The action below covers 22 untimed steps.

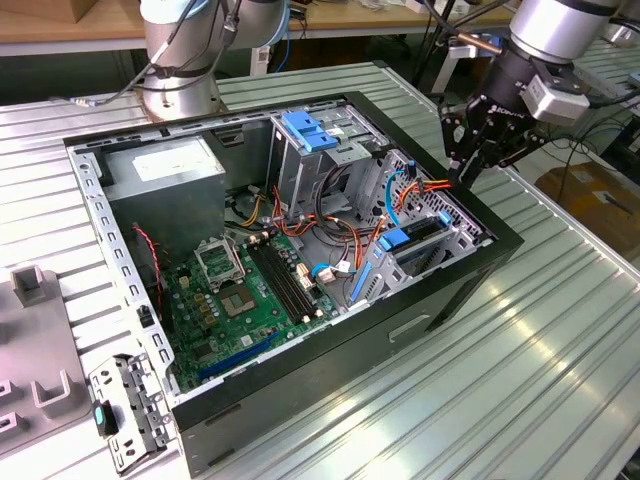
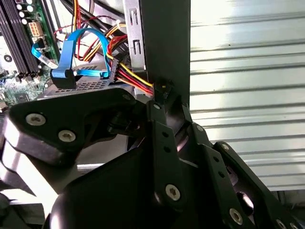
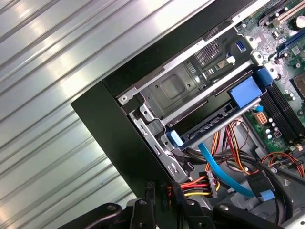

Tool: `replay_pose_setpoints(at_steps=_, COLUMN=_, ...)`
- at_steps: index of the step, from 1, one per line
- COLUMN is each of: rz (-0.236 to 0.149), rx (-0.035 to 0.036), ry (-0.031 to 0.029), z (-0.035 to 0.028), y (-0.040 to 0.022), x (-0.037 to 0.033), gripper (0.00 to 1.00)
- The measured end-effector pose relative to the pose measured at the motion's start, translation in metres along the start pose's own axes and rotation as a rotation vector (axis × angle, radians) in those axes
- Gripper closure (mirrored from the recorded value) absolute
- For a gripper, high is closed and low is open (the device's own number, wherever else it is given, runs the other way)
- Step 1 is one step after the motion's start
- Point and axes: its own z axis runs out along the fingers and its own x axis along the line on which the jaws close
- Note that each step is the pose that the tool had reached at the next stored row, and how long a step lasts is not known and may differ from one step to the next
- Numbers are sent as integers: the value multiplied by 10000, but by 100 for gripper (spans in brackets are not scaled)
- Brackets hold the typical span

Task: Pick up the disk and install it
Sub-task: 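Insert the first disk wire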

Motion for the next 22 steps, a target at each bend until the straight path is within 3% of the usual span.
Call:
replay_pose_setpoints(at_steps=2, rz=-54, rx=8, ry=-5, z=-11, y=-1, x=-3, gripper=83)
replay_pose_setpoints(at_steps=3, rz=-66, rx=8, ry=-6, z=-50, y=-3, x=-7, gripper=83)
replay_pose_setpoints(at_steps=13, rz=-26, rx=8, ry=-6, z=-56, y=8, x=-21, gripper=83)
replay_pose_setpoints(at_steps=18, rz=610, rx=5, ry=2, z=-55, y=11, x=-26, gripper=83)
replay_pose_setpoints(at_steps=22, rz=641, rx=6, ry=1, z=-55, y=38, x=-64, gripper=83)
